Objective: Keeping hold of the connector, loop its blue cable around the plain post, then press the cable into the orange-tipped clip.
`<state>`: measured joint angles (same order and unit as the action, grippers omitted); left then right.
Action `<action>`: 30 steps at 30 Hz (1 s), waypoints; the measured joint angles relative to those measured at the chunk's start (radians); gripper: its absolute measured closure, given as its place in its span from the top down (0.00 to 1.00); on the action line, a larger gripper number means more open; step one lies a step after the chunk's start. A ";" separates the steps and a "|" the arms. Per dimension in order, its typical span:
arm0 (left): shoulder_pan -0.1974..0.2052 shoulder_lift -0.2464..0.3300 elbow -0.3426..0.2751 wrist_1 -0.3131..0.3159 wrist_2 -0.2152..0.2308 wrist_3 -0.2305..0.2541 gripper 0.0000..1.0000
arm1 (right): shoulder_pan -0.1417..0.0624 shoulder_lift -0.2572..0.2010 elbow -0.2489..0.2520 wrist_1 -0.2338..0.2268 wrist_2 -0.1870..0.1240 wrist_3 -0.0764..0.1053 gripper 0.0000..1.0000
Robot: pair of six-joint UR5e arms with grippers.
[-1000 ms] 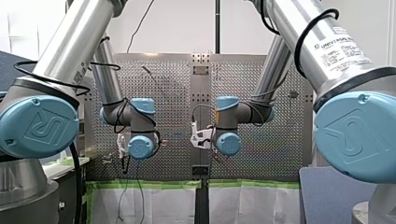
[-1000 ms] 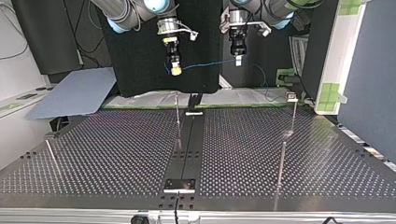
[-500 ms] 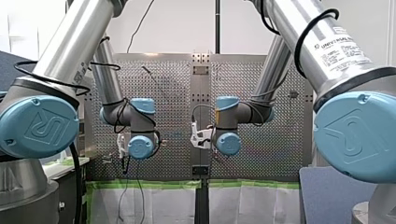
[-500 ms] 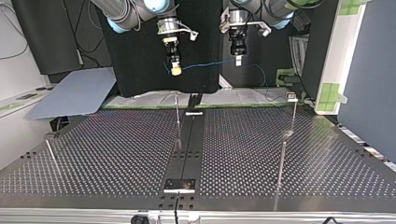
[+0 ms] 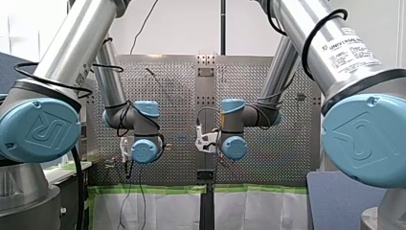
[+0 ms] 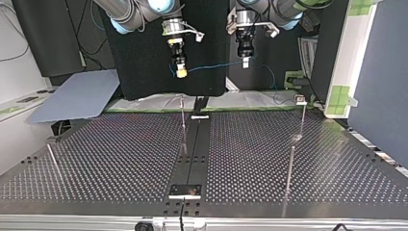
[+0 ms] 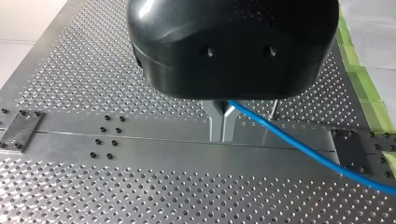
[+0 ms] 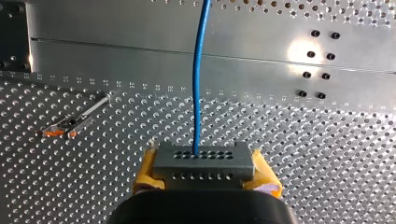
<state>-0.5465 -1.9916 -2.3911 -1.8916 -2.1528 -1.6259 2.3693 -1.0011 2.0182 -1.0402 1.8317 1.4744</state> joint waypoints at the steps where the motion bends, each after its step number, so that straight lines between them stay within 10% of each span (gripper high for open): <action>1: 0.000 0.000 0.000 0.000 0.000 0.000 0.00 | 0.000 0.000 0.000 0.000 0.000 0.000 0.00; 30: 0.000 0.000 0.000 0.000 0.000 0.000 0.03 | 0.000 0.000 0.000 0.000 0.000 0.000 0.00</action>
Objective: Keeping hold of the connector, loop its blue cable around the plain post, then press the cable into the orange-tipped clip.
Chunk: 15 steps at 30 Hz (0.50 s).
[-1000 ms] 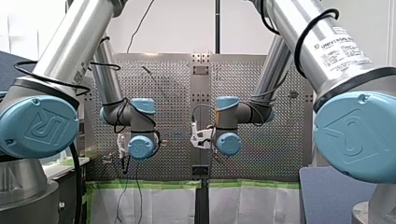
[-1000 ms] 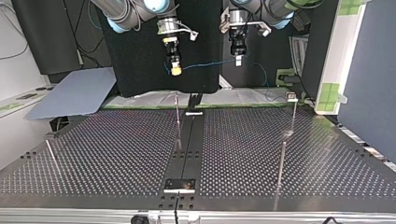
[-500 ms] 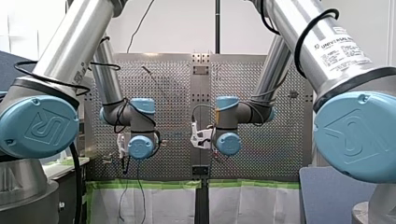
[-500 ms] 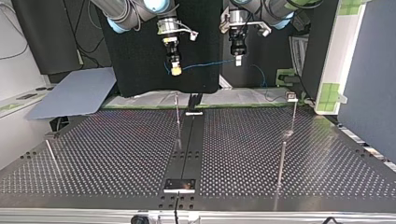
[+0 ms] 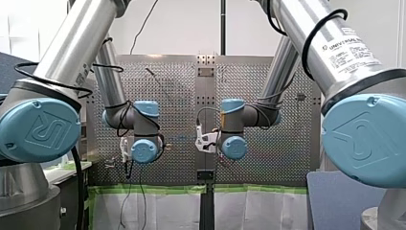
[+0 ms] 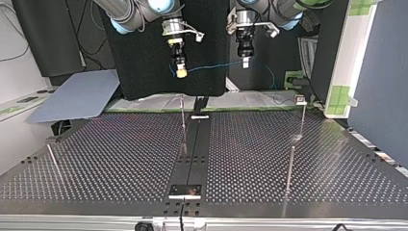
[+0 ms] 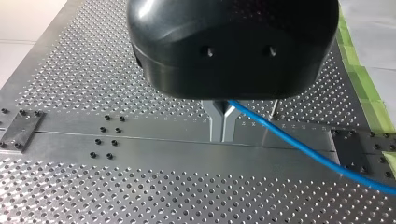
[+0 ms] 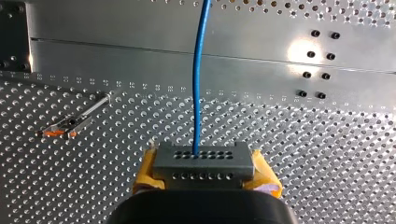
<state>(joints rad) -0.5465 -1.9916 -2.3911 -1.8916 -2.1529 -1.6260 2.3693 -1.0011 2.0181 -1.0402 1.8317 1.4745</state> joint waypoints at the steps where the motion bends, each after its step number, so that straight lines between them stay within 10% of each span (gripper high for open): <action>1: 0.000 0.000 0.000 0.000 0.000 0.000 0.03 | 0.000 0.000 0.000 0.000 0.000 0.000 0.00; 15: 0.000 0.000 0.000 0.000 0.000 0.000 0.00 | 0.000 0.000 0.000 0.000 0.000 0.000 0.00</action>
